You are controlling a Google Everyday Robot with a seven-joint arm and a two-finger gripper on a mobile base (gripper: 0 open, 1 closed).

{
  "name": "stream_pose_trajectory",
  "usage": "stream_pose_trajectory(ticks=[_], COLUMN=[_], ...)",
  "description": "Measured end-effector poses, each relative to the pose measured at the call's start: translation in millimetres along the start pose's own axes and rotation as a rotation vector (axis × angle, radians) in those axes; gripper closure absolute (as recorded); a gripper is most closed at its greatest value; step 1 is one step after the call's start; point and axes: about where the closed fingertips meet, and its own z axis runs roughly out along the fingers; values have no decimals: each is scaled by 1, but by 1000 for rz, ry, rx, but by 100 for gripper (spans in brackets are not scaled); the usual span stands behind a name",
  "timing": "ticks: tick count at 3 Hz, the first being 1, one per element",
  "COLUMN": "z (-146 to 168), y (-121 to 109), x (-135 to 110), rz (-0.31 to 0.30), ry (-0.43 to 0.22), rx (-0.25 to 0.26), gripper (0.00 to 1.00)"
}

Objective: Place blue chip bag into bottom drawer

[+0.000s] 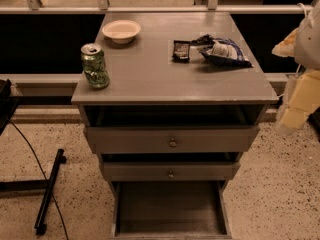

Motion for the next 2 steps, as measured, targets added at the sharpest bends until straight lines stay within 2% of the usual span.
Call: stream_pose_trajectory(ticks=[1,2], z=[0,7], y=[0,-19], x=[0,-6], rz=[0,28], ry=[0,-33], rx=[0,46], gripper=[0,0])
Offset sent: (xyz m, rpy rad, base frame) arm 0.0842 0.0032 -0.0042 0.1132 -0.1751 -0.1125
